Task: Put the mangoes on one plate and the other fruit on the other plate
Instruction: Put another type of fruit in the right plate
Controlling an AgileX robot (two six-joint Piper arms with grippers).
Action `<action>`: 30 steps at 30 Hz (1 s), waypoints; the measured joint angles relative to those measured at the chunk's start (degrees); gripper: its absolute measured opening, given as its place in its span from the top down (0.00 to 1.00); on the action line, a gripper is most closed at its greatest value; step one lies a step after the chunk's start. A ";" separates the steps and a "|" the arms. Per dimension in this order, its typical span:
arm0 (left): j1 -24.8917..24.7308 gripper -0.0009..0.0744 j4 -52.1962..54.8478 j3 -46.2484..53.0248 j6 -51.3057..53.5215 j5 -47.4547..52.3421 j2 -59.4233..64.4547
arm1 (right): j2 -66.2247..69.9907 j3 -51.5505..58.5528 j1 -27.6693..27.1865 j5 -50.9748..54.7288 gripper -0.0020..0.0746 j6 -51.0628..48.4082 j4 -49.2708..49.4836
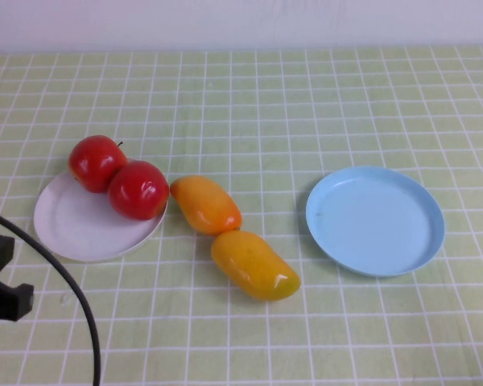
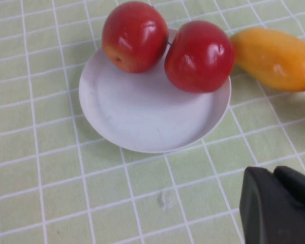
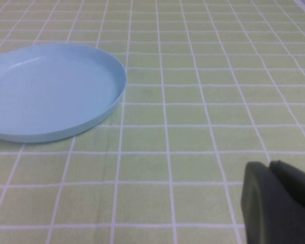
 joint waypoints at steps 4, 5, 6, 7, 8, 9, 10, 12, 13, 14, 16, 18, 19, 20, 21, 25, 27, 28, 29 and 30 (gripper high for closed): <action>0.00 0.98 0.83 0.00 -0.24 -1.49 -0.04 | 0.00 0.00 0.00 0.00 0.99 0.00 0.00; 0.00 0.98 0.98 0.13 -0.50 -2.70 -0.04 | 0.00 0.00 0.00 0.00 0.99 0.00 0.00; 0.00 0.98 1.32 0.53 -0.89 -4.56 -0.04 | 0.00 0.00 0.00 0.00 0.99 0.00 0.00; 0.00 0.98 1.60 0.98 -1.13 -6.24 -0.04 | 0.00 0.00 0.00 0.00 0.99 0.00 0.00; 0.00 0.98 2.01 1.80 -1.25 -8.83 -0.14 | 0.00 0.00 0.00 0.00 0.99 0.00 0.00; 0.00 0.98 2.45 3.01 -1.35 -11.96 -0.43 | 0.00 0.00 0.00 0.00 0.99 0.00 0.00; 0.00 0.98 2.90 4.21 -1.49 -15.28 -0.96 | 0.00 0.00 0.00 0.00 0.99 0.00 0.00; 0.00 0.98 3.32 7.65 -1.49 -22.21 -2.88 | 0.00 0.00 0.00 0.00 0.99 0.00 0.00; 0.00 0.98 3.42 9.47 -1.49 -24.80 -4.27 | 0.00 0.00 0.00 0.00 1.00 0.00 0.00; 0.00 0.98 3.56 11.31 -1.34 -28.03 -5.86 | 0.00 0.00 0.00 0.00 1.00 0.00 0.00; 0.53 0.98 3.56 14.87 -0.13 -33.49 -9.18 | 0.00 0.00 0.00 0.00 0.99 0.00 0.00; 2.14 0.98 2.52 19.15 1.55 -38.34 -13.63 | 0.00 0.00 0.00 0.00 0.99 0.00 0.00; 3.43 0.98 1.74 20.92 1.95 -39.75 -15.56 | 0.00 0.00 0.00 0.00 0.99 0.00 0.00; 4.99 0.98 0.91 23.12 2.66 -41.34 -18.03 | 0.00 0.00 0.00 0.00 0.99 0.00 0.00; 6.62 0.98 0.26 25.32 2.80 -42.63 -20.46 | 0.00 0.00 0.00 0.00 0.99 0.00 0.00; 11.10 0.98 -0.68 32.93 2.66 -45.77 -29.32 | 0.00 0.00 0.00 0.00 1.00 0.00 0.00; 12.06 0.98 -0.81 36.24 2.66 -45.88 -33.55 | 0.00 0.00 0.00 0.00 1.00 0.00 0.00; 12.31 0.98 -0.91 37.44 2.54 -45.88 -35.08 | 0.00 0.00 0.00 0.00 0.99 0.00 0.00; 12.44 0.98 -0.91 38.73 2.54 -45.73 -36.84 | 0.00 0.00 0.00 0.00 0.99 0.00 0.00; 12.44 0.98 -1.01 39.50 2.54 -45.09 -38.33 | 0.00 0.00 0.00 0.00 0.99 0.00 0.00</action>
